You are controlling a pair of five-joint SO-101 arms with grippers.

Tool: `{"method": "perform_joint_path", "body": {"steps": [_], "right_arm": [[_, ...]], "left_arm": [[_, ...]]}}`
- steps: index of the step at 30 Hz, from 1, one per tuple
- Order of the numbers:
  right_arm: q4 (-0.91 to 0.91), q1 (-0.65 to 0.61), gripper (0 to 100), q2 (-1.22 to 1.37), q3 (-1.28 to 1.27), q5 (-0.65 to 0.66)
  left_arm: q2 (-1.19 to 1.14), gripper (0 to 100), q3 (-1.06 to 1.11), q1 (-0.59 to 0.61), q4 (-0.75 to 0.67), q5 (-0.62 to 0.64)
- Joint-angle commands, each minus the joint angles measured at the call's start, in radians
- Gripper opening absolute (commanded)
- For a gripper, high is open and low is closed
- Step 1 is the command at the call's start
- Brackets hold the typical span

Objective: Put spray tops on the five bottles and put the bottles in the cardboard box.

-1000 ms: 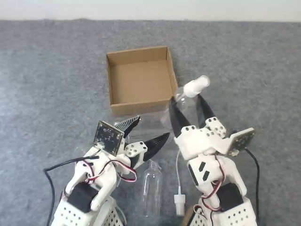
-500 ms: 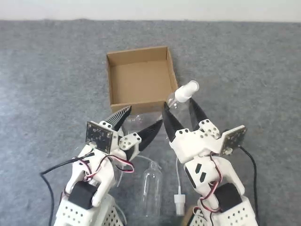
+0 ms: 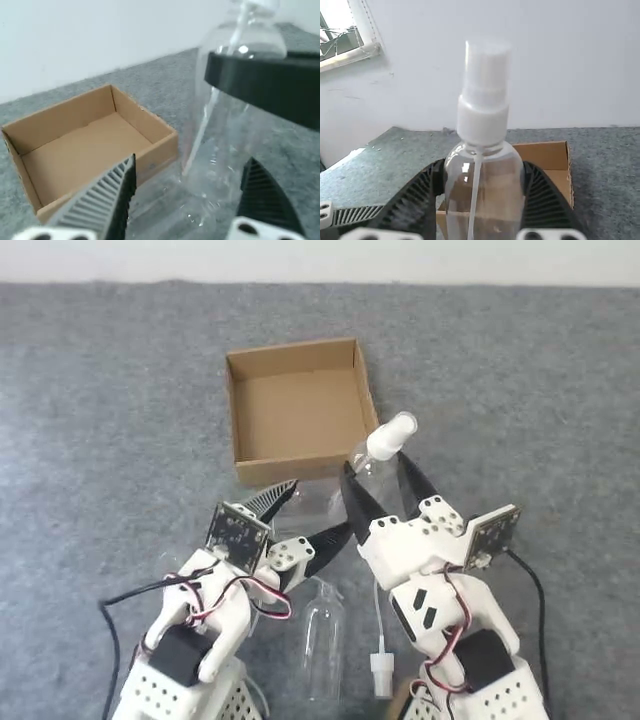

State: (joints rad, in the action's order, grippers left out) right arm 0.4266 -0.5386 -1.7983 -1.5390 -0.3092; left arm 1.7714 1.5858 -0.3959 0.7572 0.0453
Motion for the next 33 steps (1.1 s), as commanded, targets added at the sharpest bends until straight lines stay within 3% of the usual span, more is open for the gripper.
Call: {"method": "perform_joint_path", "body": {"steps": [1,6,15,23,28,33], "right_arm": [[0.008,-0.062,0.7,-0.019,0.077,-0.005],[0.008,-0.088,0.7,-0.019,0.072,-0.005],[0.010,-0.079,0.7,-0.018,0.068,-0.003],[-0.002,0.030,0.7,-0.018,0.048,-0.006],[-0.001,0.031,0.7,-0.018,0.012,-0.005],[0.007,0.033,0.7,-0.018,-0.008,-0.003]], "left_arm": [[0.006,32,0.008,-0.003,-0.075,-0.012],[0.006,27,0.028,0.084,-0.160,-0.012],[0.008,27,0.027,0.089,-0.155,-0.011],[0.012,27,-0.044,0.103,-0.060,-0.006],[0.012,27,-0.096,0.196,-0.017,-0.002],[0.012,27,-0.136,0.322,-0.003,0.106]]}}
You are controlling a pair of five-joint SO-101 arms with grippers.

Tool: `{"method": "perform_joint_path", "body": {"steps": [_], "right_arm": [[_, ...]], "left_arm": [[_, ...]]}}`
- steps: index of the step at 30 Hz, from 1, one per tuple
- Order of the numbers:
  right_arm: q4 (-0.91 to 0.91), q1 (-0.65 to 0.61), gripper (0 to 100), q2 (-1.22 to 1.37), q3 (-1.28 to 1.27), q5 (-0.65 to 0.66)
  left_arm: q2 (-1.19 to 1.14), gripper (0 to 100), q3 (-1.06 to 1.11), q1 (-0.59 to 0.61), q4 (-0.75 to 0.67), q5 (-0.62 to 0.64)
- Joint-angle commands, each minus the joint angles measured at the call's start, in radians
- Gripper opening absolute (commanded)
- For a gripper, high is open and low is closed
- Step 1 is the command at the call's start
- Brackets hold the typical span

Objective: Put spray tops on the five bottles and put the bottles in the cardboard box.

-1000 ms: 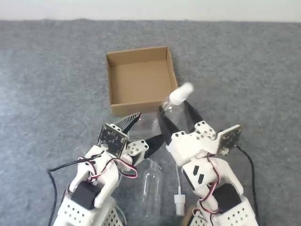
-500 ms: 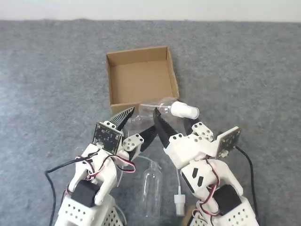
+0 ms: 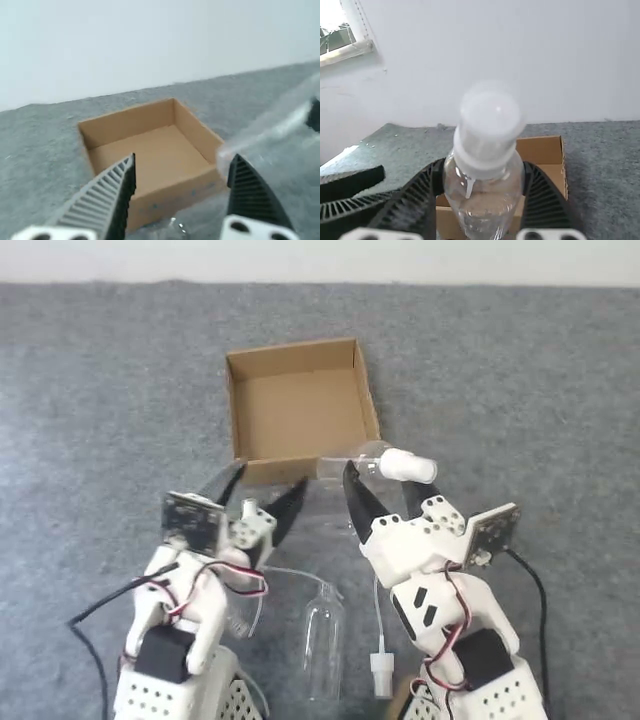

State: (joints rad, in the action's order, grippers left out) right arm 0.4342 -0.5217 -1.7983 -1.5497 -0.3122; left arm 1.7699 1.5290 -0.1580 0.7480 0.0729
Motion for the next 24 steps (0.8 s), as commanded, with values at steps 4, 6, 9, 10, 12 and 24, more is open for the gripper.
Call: {"method": "perform_joint_path", "body": {"steps": [4,6,9,10,12,24], "right_arm": [[-0.008,0.016,0.7,-0.018,-0.014,0.000],[-0.008,0.016,0.7,-0.018,-0.014,0.000],[-0.004,0.016,0.7,-0.018,-0.014,0.000],[-0.002,0.016,0.7,-0.018,-0.014,0.000],[-0.001,0.016,0.7,-0.016,-0.009,0.012],[-0.002,0.010,0.6,-0.013,0.140,0.078]], "left_arm": [[0.014,27,-0.082,0.186,0.026,0.117],[0.014,27,-0.082,0.232,0.054,0.123],[0.014,27,-0.082,0.299,0.091,0.123],[0.014,27,-0.082,0.322,0.101,0.123],[0.014,27,-0.079,0.368,0.109,0.123],[0.014,27,-0.059,0.430,0.103,0.123]]}}
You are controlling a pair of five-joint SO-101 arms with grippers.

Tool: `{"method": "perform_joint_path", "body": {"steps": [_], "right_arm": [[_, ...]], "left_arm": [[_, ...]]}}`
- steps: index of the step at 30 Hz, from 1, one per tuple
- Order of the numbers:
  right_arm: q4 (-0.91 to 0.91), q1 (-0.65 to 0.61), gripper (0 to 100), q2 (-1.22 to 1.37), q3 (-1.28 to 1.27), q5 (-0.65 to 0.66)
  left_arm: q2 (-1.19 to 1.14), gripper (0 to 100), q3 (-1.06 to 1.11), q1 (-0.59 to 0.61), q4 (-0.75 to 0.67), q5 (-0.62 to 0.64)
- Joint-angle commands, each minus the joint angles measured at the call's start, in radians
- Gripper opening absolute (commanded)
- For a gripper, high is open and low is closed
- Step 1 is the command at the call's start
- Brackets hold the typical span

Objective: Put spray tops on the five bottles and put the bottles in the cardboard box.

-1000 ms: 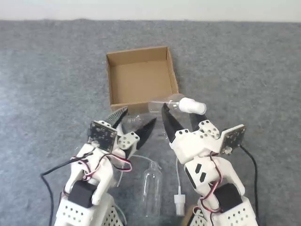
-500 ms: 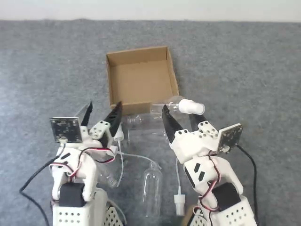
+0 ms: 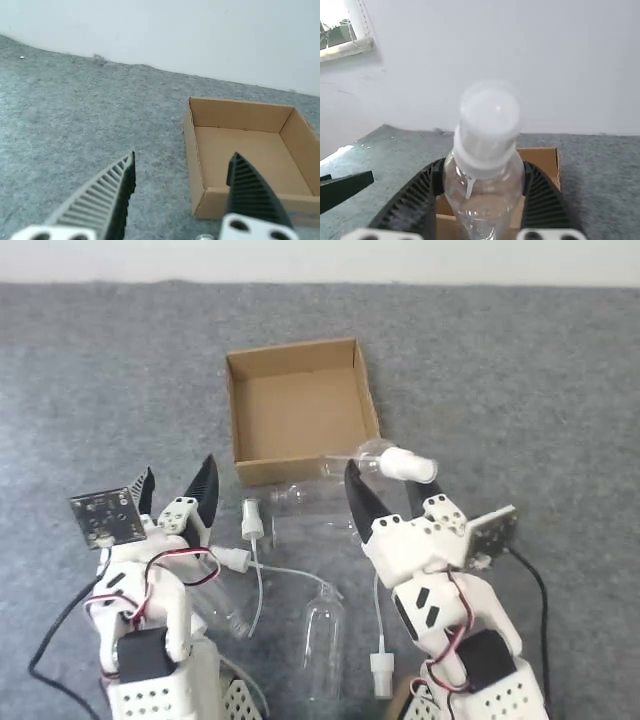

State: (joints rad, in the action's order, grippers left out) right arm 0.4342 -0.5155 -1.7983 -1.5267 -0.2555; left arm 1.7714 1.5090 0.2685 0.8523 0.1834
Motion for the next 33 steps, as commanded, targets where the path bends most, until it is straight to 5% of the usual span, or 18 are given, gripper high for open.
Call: {"method": "perform_joint_path", "body": {"steps": [1,12,33], "right_arm": [[-0.007,0.004,0.6,-0.013,0.127,0.021],[-0.035,0.002,0.6,0.045,0.242,0.087],[-0.277,-0.058,0.6,0.998,0.692,0.091]], "left_arm": [[0.012,27,-0.038,0.003,-0.002,0.012],[0.012,27,0.031,0.005,-0.121,0.011],[0.012,27,0.031,0.009,-0.121,0.011]]}}
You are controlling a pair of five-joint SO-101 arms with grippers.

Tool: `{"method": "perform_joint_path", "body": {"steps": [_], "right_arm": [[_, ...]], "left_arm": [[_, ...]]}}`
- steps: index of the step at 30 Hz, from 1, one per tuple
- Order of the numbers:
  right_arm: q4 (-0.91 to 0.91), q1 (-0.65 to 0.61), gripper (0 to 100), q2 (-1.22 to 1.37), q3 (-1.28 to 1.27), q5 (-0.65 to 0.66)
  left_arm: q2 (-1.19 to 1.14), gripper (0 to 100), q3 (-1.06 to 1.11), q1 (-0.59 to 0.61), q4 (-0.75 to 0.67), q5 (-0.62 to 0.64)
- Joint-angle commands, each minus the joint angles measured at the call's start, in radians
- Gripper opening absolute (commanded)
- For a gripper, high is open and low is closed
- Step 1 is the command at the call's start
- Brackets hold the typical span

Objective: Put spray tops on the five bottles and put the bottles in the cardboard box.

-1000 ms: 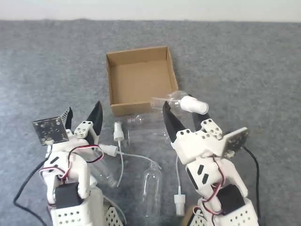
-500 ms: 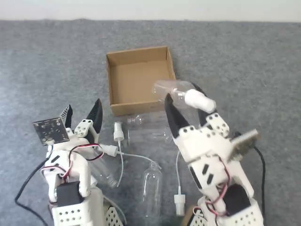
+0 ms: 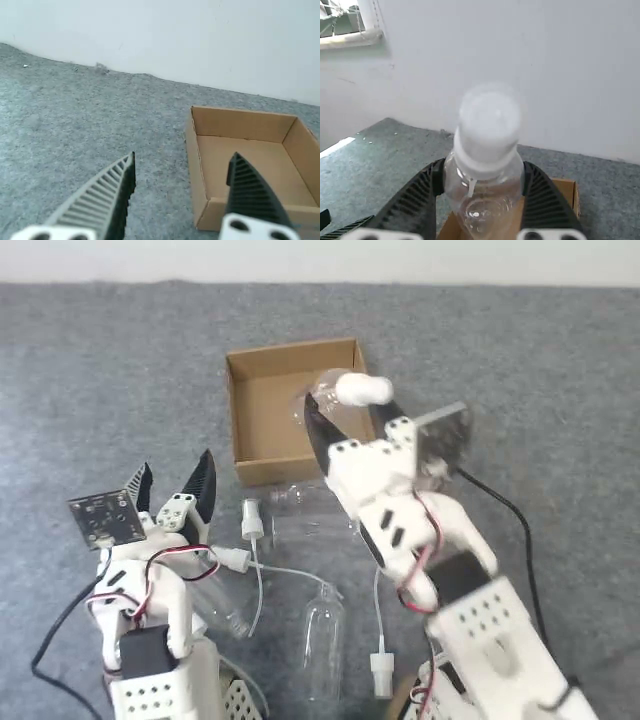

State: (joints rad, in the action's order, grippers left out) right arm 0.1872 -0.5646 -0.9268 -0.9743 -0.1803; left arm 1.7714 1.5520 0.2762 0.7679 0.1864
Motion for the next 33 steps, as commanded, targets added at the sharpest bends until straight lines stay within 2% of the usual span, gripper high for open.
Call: {"method": "perform_joint_path", "body": {"steps": [1,15,18,23,27,33], "right_arm": [[-0.030,-0.008,0.6,0.162,0.161,0.015],[-0.030,-0.008,0.7,0.533,0.423,0.020],[-0.031,-0.008,0.7,0.610,0.493,0.068],[-0.031,-0.008,0.7,0.737,0.611,0.086],[-0.031,-0.007,0.7,0.846,0.715,0.086],[-0.031,-0.008,0.7,1.013,0.887,0.087]], "left_arm": [[0.012,27,-0.012,0.002,-0.037,0.008],[0.012,27,-0.015,0.005,-0.037,0.008],[0.012,27,-0.015,0.006,-0.037,0.008],[0.012,27,-0.031,0.081,-0.037,0.020],[0.012,27,-0.036,0.155,-0.041,0.109],[0.012,27,-0.047,0.181,-0.038,0.123]]}}
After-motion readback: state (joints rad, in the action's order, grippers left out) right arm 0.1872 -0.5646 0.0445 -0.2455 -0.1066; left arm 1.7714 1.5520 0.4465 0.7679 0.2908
